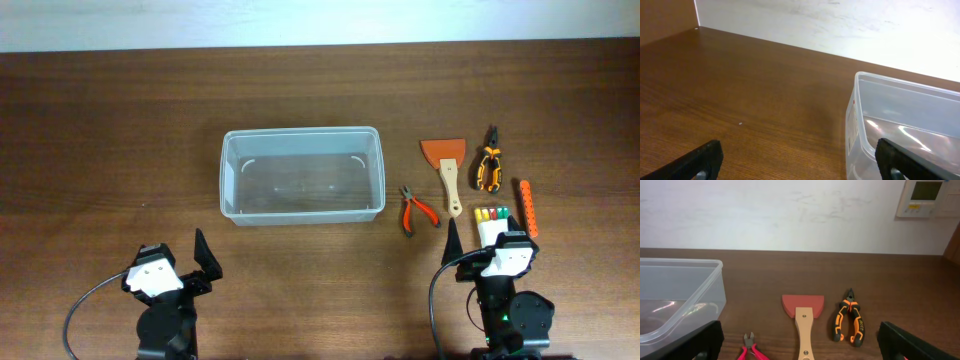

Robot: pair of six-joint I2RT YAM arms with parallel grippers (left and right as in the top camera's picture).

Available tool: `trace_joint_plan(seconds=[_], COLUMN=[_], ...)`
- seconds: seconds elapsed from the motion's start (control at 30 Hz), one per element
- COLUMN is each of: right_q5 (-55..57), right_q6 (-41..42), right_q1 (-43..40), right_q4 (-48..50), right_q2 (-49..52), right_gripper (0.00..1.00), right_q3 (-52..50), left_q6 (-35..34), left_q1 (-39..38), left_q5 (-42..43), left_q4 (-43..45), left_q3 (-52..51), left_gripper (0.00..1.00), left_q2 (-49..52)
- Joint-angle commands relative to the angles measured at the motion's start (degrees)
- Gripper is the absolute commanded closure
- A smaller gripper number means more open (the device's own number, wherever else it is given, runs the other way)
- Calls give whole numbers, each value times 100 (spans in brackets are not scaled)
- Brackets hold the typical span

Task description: Pack container

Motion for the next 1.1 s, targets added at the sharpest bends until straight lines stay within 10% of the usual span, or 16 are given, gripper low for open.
trace_joint_plan(seconds=[0.0,0.63,1.07], right_q5=[-114,291,175], right_q6=[44,643,619], right_q1=[-48,-42,-42], right_q4=[-22,-431,-4371], right_q2=[-39,476,5473], right_gripper=[1,1,1], right_q3=[-26,1237,6207], left_q6=[50,50,50], left_q1=[-17,-17,-17], left_q5=[-20,-20,-20], left_q4=[-9,-9,-9], left_q3=[-17,-17,-17], left_gripper=[1,1,1], left_q2=[-26,-26,-26])
